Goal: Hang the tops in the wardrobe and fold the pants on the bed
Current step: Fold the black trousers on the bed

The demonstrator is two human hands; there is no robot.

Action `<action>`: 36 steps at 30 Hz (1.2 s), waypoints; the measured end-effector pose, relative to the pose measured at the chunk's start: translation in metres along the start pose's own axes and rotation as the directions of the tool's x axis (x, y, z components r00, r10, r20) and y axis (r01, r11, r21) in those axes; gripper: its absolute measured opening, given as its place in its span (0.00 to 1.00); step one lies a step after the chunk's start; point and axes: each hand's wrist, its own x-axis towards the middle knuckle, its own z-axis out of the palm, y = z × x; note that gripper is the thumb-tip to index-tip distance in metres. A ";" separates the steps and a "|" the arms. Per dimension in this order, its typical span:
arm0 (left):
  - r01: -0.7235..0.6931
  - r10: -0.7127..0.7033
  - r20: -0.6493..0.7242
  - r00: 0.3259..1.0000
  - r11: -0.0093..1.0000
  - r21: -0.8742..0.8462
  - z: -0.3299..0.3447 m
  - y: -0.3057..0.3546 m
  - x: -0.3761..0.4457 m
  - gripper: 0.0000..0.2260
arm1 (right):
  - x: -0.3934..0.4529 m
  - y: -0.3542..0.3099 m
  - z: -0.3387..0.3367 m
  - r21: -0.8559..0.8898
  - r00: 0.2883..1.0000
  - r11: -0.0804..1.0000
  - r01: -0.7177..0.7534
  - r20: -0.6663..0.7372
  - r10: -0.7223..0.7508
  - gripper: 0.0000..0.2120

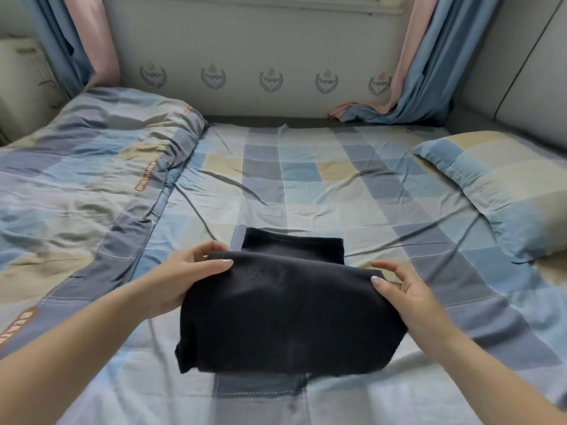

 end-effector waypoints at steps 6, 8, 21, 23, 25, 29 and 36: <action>0.081 0.041 -0.445 0.895 0.964 0.252 -0.005 -0.018 0.100 0.08 | 0.109 0.027 0.014 -0.098 0.984 0.988 -0.119 -0.144 0.104 0.15; 0.063 0.120 -0.498 0.859 0.940 0.334 -0.012 -0.021 0.132 0.10 | 0.144 0.034 0.017 -0.146 0.973 0.974 -0.175 -0.175 0.149 0.20; 0.322 0.124 -0.586 0.801 0.736 0.595 -0.045 -0.084 0.232 0.14 | 0.236 0.104 0.033 -0.397 0.929 0.860 -0.319 -0.312 0.201 0.19; 0.354 0.165 -0.571 0.804 0.640 0.683 -0.040 -0.078 0.229 0.17 | 0.240 0.099 0.037 -0.499 0.935 0.804 -0.323 -0.297 0.192 0.18; 0.345 0.292 -0.520 0.803 0.484 0.804 -0.033 -0.068 0.215 0.21 | 0.235 0.090 0.039 -0.643 0.948 0.704 -0.303 -0.282 0.151 0.20; -0.028 0.638 -0.060 0.768 0.127 0.992 0.024 -0.068 0.176 0.19 | 0.197 0.073 0.076 -0.932 0.956 0.362 0.001 -0.106 -0.275 0.28; 0.086 0.231 -0.049 0.972 -0.150 0.985 0.038 -0.120 0.182 0.32 | 0.168 0.120 0.105 -0.958 0.974 0.188 0.217 0.200 -0.104 0.30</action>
